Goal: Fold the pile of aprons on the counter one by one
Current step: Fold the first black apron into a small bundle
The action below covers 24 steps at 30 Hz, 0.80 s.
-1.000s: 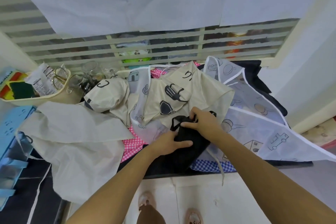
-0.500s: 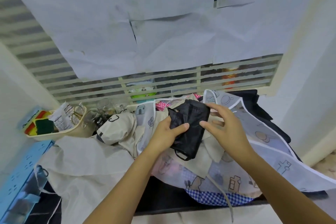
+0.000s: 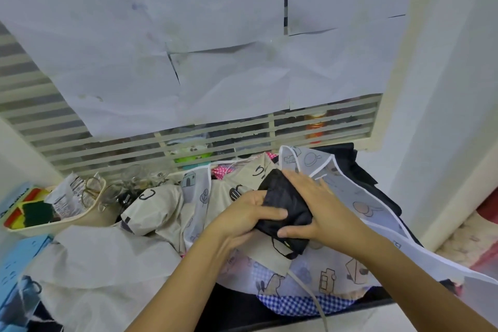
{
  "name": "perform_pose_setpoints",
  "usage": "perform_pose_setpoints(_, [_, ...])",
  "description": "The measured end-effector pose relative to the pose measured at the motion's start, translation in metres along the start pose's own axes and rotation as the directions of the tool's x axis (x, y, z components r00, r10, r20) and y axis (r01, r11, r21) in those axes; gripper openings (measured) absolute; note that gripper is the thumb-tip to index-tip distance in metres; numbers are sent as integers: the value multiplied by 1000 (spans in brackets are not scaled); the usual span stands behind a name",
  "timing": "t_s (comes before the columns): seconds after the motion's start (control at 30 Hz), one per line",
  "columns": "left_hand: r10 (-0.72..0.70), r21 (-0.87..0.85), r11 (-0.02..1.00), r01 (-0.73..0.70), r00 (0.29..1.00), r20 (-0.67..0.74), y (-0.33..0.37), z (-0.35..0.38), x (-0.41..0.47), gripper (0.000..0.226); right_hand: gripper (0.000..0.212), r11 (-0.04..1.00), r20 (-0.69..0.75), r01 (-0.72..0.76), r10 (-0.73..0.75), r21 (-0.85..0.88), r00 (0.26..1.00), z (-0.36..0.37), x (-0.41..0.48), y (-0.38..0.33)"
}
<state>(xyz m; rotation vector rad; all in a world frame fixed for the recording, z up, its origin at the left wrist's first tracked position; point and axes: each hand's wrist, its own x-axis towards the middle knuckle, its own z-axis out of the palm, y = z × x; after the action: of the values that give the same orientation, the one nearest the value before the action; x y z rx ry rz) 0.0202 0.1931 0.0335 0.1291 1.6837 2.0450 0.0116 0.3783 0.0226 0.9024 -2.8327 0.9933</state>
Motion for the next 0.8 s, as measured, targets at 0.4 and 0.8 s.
perform_pose_setpoints(0.4, [229,330,943,-49,815,-533,-19,26,15,44,35,658,-229,-187,492,729,840,35,-12,3])
perform_pose_setpoints(0.8, [16,63,998,9,926,-378,-35,44,6,28,20,562,-298,-56,518,825,802,57,-16,-19])
